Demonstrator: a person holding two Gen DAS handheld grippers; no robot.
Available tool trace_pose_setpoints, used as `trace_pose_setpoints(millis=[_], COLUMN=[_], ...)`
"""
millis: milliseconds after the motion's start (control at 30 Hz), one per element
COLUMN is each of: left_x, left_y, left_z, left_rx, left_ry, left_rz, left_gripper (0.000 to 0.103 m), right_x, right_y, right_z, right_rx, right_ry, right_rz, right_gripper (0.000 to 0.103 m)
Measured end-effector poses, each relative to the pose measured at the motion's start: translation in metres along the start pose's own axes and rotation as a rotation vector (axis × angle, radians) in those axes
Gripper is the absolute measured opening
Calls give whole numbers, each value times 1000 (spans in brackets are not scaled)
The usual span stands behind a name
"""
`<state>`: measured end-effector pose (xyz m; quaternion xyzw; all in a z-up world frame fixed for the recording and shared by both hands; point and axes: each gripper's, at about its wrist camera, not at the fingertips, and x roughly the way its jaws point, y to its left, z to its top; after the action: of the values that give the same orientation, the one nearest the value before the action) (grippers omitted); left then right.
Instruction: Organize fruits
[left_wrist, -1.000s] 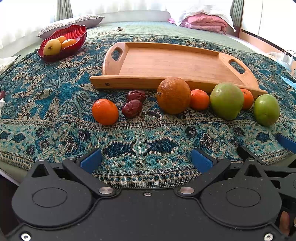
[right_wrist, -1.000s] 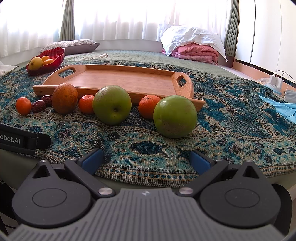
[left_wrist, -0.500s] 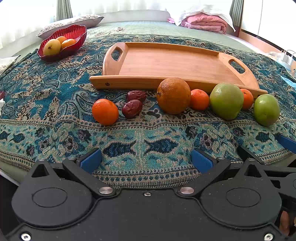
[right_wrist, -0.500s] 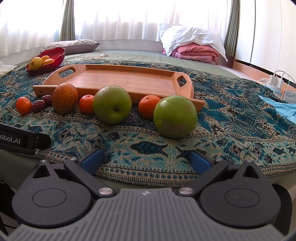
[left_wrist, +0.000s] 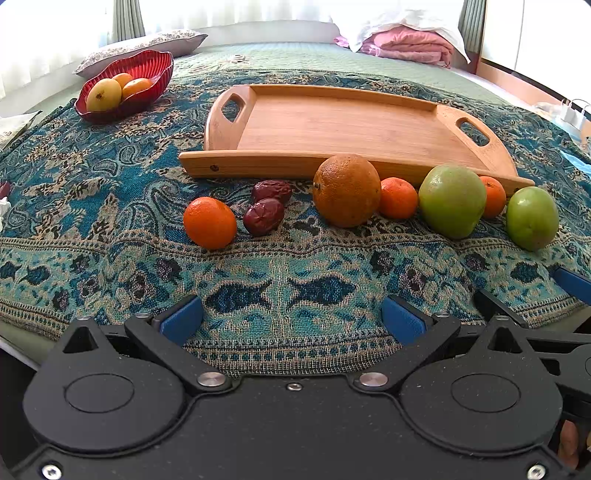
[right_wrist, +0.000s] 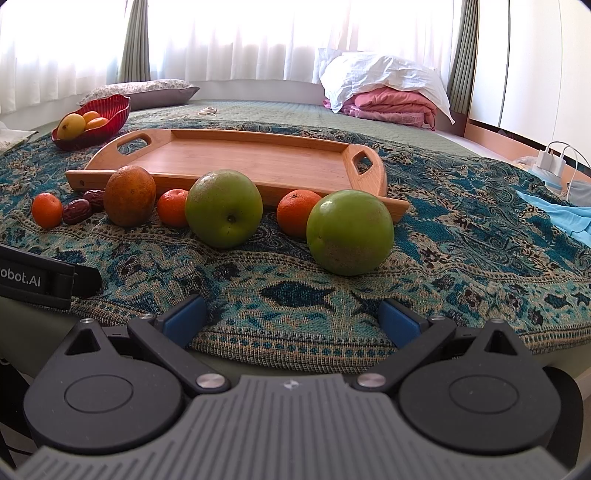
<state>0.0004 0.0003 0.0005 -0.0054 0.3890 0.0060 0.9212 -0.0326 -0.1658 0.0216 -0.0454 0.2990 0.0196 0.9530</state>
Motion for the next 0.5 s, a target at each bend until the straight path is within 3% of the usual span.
trace_pose_setpoints(millis=[500], left_x=[0], left_y=[0], left_z=[0], left_rx=[1], left_ry=[-1], left_rz=[0], left_gripper=[103], right_x=[0], right_y=[1], right_z=[-1], right_rx=[0], right_ry=[-3], right_rz=[0], right_gripper=[103])
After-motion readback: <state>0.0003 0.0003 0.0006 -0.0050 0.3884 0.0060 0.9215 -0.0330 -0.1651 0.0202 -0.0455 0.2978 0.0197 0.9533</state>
